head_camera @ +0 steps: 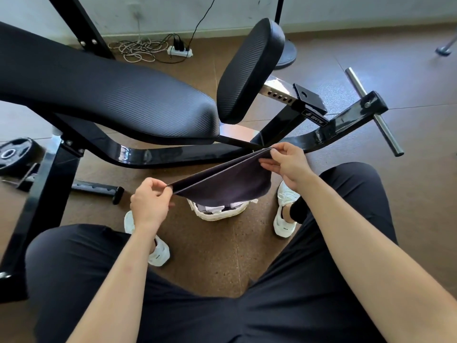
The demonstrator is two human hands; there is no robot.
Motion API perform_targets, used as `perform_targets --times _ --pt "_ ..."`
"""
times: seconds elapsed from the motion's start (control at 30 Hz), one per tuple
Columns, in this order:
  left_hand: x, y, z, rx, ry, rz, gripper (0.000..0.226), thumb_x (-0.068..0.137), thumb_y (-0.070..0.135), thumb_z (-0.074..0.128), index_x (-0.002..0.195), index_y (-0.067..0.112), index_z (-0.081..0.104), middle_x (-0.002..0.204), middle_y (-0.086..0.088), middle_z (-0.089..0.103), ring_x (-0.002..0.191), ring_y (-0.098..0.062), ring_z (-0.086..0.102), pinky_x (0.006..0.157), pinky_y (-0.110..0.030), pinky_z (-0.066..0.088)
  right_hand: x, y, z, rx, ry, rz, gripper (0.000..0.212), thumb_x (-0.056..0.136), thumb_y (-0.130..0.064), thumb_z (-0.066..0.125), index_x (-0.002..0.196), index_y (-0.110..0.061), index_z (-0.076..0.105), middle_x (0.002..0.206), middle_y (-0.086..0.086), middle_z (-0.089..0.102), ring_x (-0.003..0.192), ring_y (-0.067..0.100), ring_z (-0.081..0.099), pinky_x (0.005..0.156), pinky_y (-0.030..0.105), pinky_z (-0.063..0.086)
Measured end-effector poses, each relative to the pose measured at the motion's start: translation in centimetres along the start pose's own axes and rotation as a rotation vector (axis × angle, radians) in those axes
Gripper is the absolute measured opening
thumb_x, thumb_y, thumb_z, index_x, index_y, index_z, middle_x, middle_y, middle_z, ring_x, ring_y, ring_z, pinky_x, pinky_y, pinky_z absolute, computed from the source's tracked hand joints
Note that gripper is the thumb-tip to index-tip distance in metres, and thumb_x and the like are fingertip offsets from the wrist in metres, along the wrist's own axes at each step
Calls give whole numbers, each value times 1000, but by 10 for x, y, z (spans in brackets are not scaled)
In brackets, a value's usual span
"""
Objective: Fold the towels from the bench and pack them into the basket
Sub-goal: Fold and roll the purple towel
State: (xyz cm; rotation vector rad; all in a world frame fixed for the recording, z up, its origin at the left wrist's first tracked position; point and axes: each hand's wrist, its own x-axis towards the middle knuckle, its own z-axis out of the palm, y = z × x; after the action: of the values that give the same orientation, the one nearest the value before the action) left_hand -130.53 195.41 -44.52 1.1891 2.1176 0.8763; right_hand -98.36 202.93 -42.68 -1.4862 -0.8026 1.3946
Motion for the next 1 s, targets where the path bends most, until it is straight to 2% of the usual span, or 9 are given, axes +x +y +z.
perform_targets --times 0.13,0.27,0.4,0.5,0.6,0.67,0.8,0.9,1.0 --pt "1 0 1 -189 -203 -184 14 100 11 58 104 21 68 81 -6 79 71 -20 76 55 -27 53 2 1 -1 -39 31 -35 12 102 -3 55 98 -10 64 102 17 70 95 31 75 90 42 61" --pt "0 2 -4 -356 -391 -314 25 103 9 51 106 21 72 81 -8 79 59 -12 69 51 -20 50 4 0 -2 -37 56 -52 11 100 -4 58 99 -10 67 101 15 72 93 29 74 89 39 61" --pt "0 4 -5 -495 -447 -370 20 103 8 53 105 15 72 80 -7 79 60 -11 70 51 -17 53 5 -3 -5 -7 84 -59 12 100 -3 59 96 -11 68 100 15 71 91 29 73 88 39 60" --pt "2 4 -9 -605 -432 -383 17 101 7 57 108 11 71 92 -11 80 72 -16 75 55 -19 57 5 -5 -8 16 78 -67 13 99 -1 60 97 -10 68 98 14 70 86 25 72 86 35 61" --pt "1 5 -12 -665 -429 -317 23 93 -3 64 107 12 74 99 -11 79 82 -17 75 63 -20 58 3 -4 -11 4 33 -104 18 94 6 64 103 -8 70 95 11 71 87 22 72 83 30 61" --pt "-1 5 -11 -642 -400 -244 30 87 -7 69 106 15 75 101 -10 79 88 -17 75 69 -22 57 1 -3 -12 -41 22 -125 19 92 6 67 100 -9 73 93 10 72 91 23 72 86 31 60" --pt "0 4 -11 -507 -287 -84 28 88 -1 73 107 18 76 99 -5 80 90 -19 77 72 -24 60 -3 -5 -12 -137 40 -161 15 93 -1 69 91 -15 74 88 9 74 85 25 75 83 33 61" --pt "0 4 -13 -430 -257 6 22 93 4 69 106 20 75 93 -2 81 86 -19 77 73 -27 62 -3 -7 -13 -175 59 -156 13 94 -4 68 91 -16 73 82 5 73 73 19 71 71 30 59" --pt "2 1 -14 -281 -207 94 16 95 12 69 107 20 75 93 0 78 88 -19 72 79 -31 58 -3 -7 -15 -215 95 -153 12 93 -6 70 89 -17 73 75 -1 68 61 10 58 58 23 48"
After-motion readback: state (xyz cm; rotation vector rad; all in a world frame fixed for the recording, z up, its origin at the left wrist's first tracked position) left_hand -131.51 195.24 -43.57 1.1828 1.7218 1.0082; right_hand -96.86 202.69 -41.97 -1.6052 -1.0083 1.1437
